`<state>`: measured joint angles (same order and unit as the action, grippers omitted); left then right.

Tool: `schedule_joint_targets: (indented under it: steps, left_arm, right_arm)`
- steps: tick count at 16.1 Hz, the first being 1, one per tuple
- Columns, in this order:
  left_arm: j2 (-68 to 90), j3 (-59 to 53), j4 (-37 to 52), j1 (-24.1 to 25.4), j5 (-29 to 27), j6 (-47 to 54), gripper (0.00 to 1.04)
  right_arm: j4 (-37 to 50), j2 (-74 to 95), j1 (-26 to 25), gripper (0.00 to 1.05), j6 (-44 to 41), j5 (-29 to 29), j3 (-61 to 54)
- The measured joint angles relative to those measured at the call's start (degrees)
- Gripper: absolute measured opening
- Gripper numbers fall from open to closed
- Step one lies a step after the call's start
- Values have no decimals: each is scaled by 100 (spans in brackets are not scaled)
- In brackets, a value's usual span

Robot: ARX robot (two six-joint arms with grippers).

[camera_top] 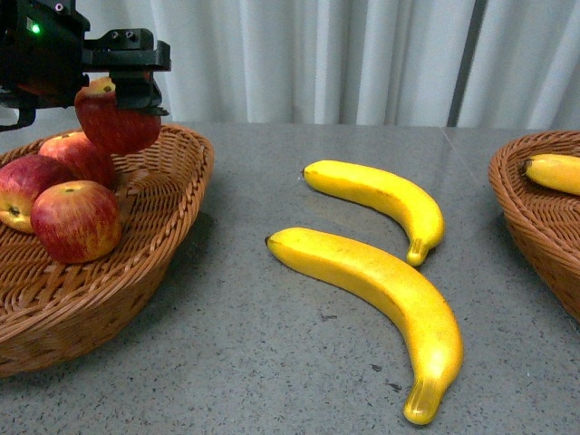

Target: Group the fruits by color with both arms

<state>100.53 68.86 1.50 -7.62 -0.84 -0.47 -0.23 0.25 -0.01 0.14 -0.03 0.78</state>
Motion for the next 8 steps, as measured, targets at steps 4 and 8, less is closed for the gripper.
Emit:
schedule_joint_targets:
  steps: [4,8]
  left_arm:
    - [245,-9,-15,17,208,-44,66]
    - [365,46,-87,44,192,-74,95]
  right_arm:
    - [0,0,0,98,0,-2,0]
    - [-2,0,0,98,0,-2,0]
